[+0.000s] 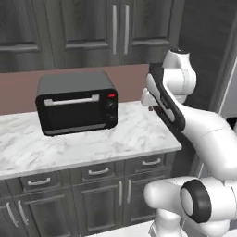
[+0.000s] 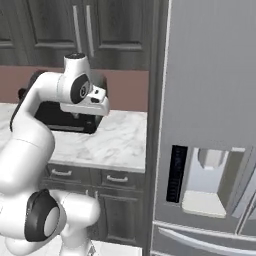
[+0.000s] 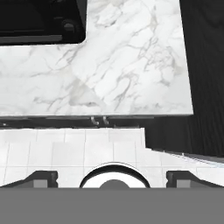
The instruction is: Navigate to the dishwasher.
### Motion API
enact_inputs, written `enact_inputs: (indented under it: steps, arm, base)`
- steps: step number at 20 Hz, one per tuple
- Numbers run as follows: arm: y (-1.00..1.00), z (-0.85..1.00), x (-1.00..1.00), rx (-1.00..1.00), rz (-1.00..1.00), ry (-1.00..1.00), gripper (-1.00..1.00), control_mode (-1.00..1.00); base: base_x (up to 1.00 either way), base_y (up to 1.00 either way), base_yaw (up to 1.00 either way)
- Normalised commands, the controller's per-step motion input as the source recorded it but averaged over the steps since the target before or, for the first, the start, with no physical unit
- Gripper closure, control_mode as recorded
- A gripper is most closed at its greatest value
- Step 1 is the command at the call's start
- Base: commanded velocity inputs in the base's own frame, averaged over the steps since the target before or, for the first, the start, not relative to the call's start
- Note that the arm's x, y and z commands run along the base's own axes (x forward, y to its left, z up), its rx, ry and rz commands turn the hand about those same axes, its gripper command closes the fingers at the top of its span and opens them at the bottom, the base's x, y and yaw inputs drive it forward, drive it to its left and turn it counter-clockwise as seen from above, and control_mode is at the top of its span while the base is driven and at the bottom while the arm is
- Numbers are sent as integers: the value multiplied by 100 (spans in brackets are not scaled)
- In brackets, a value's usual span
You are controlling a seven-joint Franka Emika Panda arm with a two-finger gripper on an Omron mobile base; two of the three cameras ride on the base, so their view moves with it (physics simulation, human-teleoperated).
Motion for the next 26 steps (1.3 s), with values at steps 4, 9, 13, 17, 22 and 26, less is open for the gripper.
enact_inputs:
  steps: [4,9,13,17,22,26]
  arm:
    - [0,0,0,0,0,0,-100,100]
    - [0,0,0,0,0,0,-100,100]
    - [0,0,0,0,0,0,-100,100]
    - [0,0,0,0,0,0,-100,100]
    - [0,0,0,0,0,0,-100,100]
    - [0,0,0,0,0,0,-100,100]
  base:
    - [-98,47,-48]
    - [-50,95,-49]
    - [-26,79,-60]
    - [-12,57,-75]
    - [-13,30,-87]
    - [-13,15,-91]
